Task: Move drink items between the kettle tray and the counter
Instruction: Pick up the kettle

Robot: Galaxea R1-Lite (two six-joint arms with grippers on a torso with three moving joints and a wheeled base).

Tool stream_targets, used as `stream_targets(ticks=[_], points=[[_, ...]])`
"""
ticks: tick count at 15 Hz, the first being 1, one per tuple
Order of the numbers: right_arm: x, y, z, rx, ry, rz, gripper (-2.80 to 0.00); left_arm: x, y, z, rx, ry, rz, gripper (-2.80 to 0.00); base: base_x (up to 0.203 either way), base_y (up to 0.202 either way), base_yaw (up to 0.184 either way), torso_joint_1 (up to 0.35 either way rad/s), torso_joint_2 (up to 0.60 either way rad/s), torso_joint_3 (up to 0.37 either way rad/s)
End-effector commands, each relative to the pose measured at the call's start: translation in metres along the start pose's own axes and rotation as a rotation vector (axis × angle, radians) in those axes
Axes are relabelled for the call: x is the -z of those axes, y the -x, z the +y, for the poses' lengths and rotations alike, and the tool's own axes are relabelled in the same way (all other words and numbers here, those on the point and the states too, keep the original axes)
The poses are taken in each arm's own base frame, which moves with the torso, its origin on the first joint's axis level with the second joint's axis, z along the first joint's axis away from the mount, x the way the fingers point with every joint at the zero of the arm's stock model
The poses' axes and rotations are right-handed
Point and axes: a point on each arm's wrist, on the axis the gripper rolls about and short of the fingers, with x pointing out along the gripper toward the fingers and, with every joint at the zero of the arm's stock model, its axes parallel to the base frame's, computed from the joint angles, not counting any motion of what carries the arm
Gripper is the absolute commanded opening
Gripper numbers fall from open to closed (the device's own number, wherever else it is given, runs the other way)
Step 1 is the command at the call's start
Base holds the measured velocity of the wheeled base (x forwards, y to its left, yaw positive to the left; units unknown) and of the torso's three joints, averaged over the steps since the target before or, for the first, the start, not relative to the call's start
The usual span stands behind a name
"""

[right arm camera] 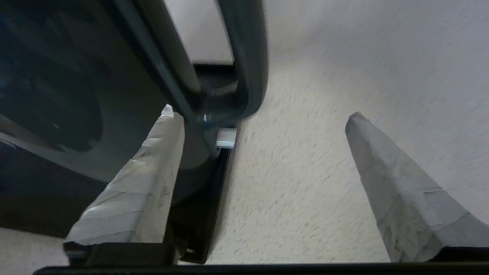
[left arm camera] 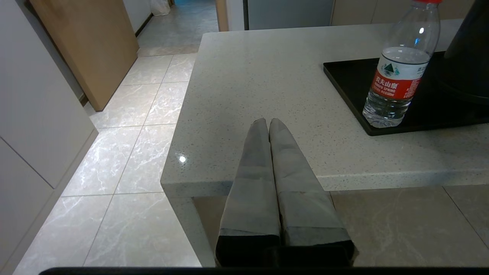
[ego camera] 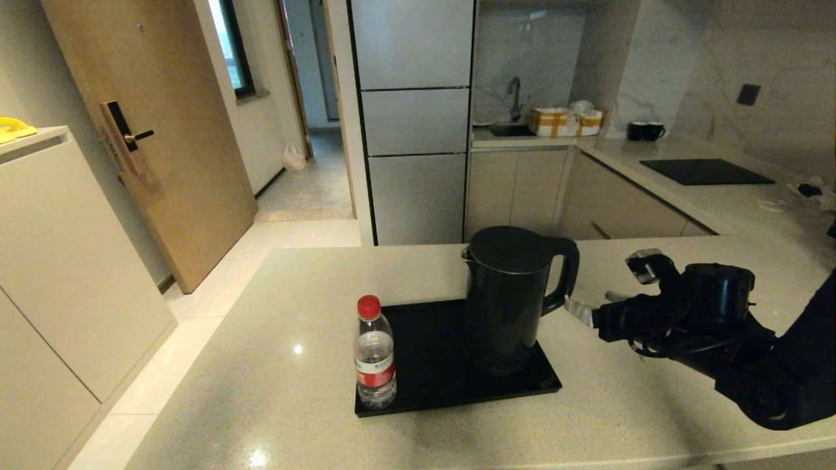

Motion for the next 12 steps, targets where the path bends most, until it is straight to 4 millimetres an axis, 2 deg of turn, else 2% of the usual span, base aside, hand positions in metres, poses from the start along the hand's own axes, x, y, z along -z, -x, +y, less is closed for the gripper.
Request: stream_targets(ticks=[1, 7, 11, 12], points=[[0.002, -0.011, 0.001, -0.006, -0.025, -0.005, 0.0, 0.0, 0.0, 0.0, -0.001, 0.0, 0.004, -2.8, 0.0, 0.0, 0.0, 0.0, 0.0, 0.0], [-0.008, -0.039, -0.003, 0.049, -0.057, -0.061, 0.0, 0.0, 0.0, 0.0, -0.001, 0.0, 0.004, -2.8, 0.0, 0.0, 0.0, 0.0, 0.0, 0.0], [-0.008, -0.041, -0.004, 0.061, -0.057, -0.062, 0.0, 0.0, 0.0, 0.0, -0.001, 0.0, 0.002, -2.8, 0.0, 0.0, 0.0, 0.0, 0.0, 0.0], [-0.008, -0.051, -0.006, 0.082, -0.056, -0.072, 0.0, 0.0, 0.0, 0.0, -0.001, 0.0, 0.004, -2.8, 0.0, 0.0, 0.0, 0.0, 0.0, 0.0]])
